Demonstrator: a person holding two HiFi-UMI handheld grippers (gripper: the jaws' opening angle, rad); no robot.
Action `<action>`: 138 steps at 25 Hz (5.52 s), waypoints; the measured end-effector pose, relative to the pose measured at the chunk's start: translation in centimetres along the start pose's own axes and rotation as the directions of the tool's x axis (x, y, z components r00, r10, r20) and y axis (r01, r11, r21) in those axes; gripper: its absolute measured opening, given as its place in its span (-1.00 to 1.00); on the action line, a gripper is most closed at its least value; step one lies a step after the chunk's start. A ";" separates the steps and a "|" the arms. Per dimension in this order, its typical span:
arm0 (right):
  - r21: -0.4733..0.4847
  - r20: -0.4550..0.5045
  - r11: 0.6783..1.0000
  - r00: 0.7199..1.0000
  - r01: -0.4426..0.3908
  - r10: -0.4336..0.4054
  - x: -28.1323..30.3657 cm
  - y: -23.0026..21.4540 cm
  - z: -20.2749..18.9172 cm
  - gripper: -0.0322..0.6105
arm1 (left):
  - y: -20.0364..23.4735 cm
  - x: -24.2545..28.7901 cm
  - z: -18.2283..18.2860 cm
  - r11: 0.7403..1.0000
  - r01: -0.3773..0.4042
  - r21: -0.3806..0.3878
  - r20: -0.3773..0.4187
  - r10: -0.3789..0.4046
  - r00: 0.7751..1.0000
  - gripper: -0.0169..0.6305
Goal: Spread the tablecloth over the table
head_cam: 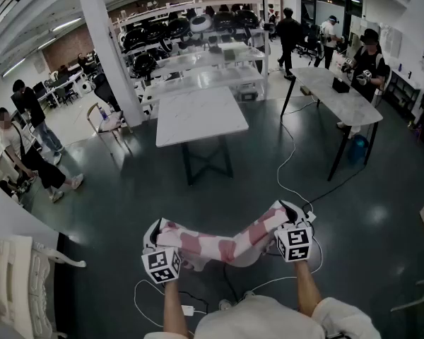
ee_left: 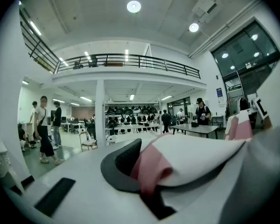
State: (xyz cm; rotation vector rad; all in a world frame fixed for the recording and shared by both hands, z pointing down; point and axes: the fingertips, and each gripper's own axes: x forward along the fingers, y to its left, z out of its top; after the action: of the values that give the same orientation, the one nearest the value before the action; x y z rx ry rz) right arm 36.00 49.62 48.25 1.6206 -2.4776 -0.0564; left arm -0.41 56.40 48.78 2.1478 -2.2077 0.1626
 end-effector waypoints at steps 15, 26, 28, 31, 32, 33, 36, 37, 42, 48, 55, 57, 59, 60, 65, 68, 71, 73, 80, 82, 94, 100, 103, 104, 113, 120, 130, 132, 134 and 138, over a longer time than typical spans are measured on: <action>-0.005 0.019 0.997 0.997 -0.075 0.075 0.5 -1.6 0.4 -0.86 | -2.1 -0.7 1.4 0.998 -0.058 0.015 0.006 0.058 0.998 -0.87; -0.002 0.045 0.995 0.994 -0.101 0.101 3.6 -3.4 0.2 -0.86 | -3.1 1.6 1.4 0.996 -0.085 0.021 0.016 0.085 0.996 -0.87; -0.006 0.049 0.995 0.994 -0.099 0.100 4.5 -3.7 0.3 -0.86 | -2.9 2.7 1.4 0.996 -0.087 0.018 0.017 0.086 0.996 -0.87; -0.004 0.048 0.996 0.995 -0.090 0.090 6.4 -4.5 0.7 -0.86 | -2.7 5.0 1.7 0.997 -0.080 0.013 0.022 0.080 0.997 -0.87; -0.004 0.047 0.996 0.995 -0.087 0.087 7.1 -4.7 0.8 -0.86 | -2.6 5.9 1.8 0.997 -0.076 0.011 0.023 0.076 0.997 -0.87; -0.004 0.045 0.997 0.995 -0.083 0.084 8.0 -4.8 0.8 -0.86 | -2.5 6.9 1.9 0.997 -0.072 0.010 0.024 0.071 0.997 -0.87; -0.008 0.037 0.997 0.997 -0.072 0.073 11.0 -4.9 0.8 -0.86 | -1.4 10.2 1.8 0.998 -0.059 0.003 0.025 0.059 0.998 -0.87; -0.009 0.035 0.998 0.997 -0.068 0.068 12.0 -4.9 0.7 -0.86 | -1.1 11.4 1.7 0.999 -0.054 0.001 0.026 0.054 0.998 -0.87; -0.005 0.031 0.999 0.998 -0.046 0.046 17.0 -5.5 0.7 -0.86 | 0.3 17.2 1.3 1.000 -0.026 -0.009 0.025 0.026 0.999 -0.87; 0.003 0.026 1.000 1.000 -0.006 0.006 24.8 -6.0 2.5 -0.86 | 3.7 25.2 2.6 1.000 0.004 -0.016 0.027 -0.003 1.000 -0.87; 0.008 0.004 0.999 0.999 0.042 -0.042 33.2 -5.7 3.8 -0.86 | 8.6 33.9 3.9 0.999 0.032 -0.023 0.033 -0.031 0.999 -0.87; 0.005 0.008 0.999 0.999 0.051 -0.051 35.3 -5.4 4.3 -0.86 | 9.9 35.9 4.3 0.999 0.038 -0.020 0.040 -0.038 0.998 -0.87; 0.001 0.015 0.998 0.998 0.056 -0.056 37.5 -5.1 5.2 -0.86 | 11.4 37.8 5.0 0.999 0.039 -0.018 0.050 -0.039 0.998 -0.87; -0.003 0.019 0.998 0.998 0.057 -0.057 38.5 -4.8 5.6 -0.86 | 12.2 38.6 5.4 0.999 0.039 -0.017 0.055 -0.038 0.998 -0.87; -0.020 0.040 0.998 0.997 0.061 -0.060 42.7 -3.8 7.2 -0.86 | 15.1 42.1 6.4 0.999 0.036 -0.010 0.076 -0.035 0.997 -0.87; -0.025 0.051 0.998 0.997 0.060 -0.058 45.2 -3.6 7.9 -0.86 | 16.2 44.3 6.9 0.999 0.035 -0.005 0.082 -0.035 0.996 -0.87; -0.032 0.056 0.998 0.997 0.057 -0.055 47.3 -3.4 8.3 -0.86 | 17.3 46.1 6.9 1.000 0.029 -0.006 0.083 -0.028 0.996 -0.87; -0.038 0.058 0.998 0.997 0.056 -0.054 48.4 -3.6 8.4 -0.86 | 17.7 47.2 6.9 1.000 0.025 -0.006 0.084 -0.024 0.996 -0.87; -0.035 0.067 0.998 0.996 0.054 -0.052 52.6 -4.4 8.5 -0.85 | 19.3 50.6 7.0 1.000 0.006 0.000 0.087 -0.006 0.996 -0.87; -0.035 0.070 0.998 0.996 0.051 -0.049 53.8 -4.7 8.7 -0.86 | 19.6 51.7 7.3 1.000 0.001 0.001 0.093 -0.001 0.996 -0.87; -0.041 0.111 0.999 0.994 0.028 -0.023 65.4 -9.0 10.0 -0.86 | 20.1 64.5 9.3 1.000 -0.027 -0.003 0.118 0.027 0.993 -0.87; -0.029 0.109 1.000 0.994 0.012 -0.009 72.7 -12.5 10.7 -0.86 | 19.3 72.4 10.8 1.000 -0.028 0.010 0.100 0.027 0.995 -0.87; -0.027 0.109 1.000 0.994 0.011 -0.008 76.2 -14.0 11.2 -0.85 | 19.5 76.2 11.4 0.999 -0.036 0.011 0.092 0.035 0.995 -0.87; -0.026 0.110 1.000 0.994 0.010 -0.007 77.3 -14.6 11.3 -0.86 | 19.5 77.5 11.6 0.999 -0.039 0.011 0.091 0.037 0.995 -0.87; -0.030 0.090 0.999 0.996 -0.010 0.013 86.0 -18.3 11.7 -0.85 | 19.2 87.0 12.5 0.999 -0.049 -0.005 0.074 0.050 0.996 -0.87; -0.018 0.079 0.999 0.996 -0.028 0.029 91.4 -20.0 11.2 -0.86 | 19.5 91.9 12.2 0.998 -0.065 -0.009 0.052 0.065 0.997 -0.87; -0.015 0.052 0.999 0.998 -0.047 0.048 94.7 -19.4 10.6 -0.86 | 20.5 94.1 11.8 0.998 -0.063 -0.007 0.039 0.063 0.997 -0.87; -0.020 0.047 0.998 0.997 -0.055 0.056 95.1 -18.7 10.5 -0.86 | 21.0 94.2 11.5 0.998 -0.063 -0.007 0.036 0.064 0.997 -0.87; -0.026 0.042 0.998 0.997 -0.064 0.065 95.5 -17.9 10.5 -0.86 | 21.7 94.1 11.2 0.998 -0.067 -0.011 0.033 0.067 0.997 -0.87; -0.036 0.034 0.996 0.996 -0.087 0.088 96.7 -15.6 10.8 -0.85 | 23.9 93.7 10.3 0.996 -0.083 -0.025 0.025 0.083 0.996 -0.87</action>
State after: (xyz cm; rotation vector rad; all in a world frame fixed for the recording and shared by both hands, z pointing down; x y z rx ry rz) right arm 10.59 -45.56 48.13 1.5082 -2.5562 -0.1170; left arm -26.73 -37.21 48.41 2.0591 -2.3021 0.1120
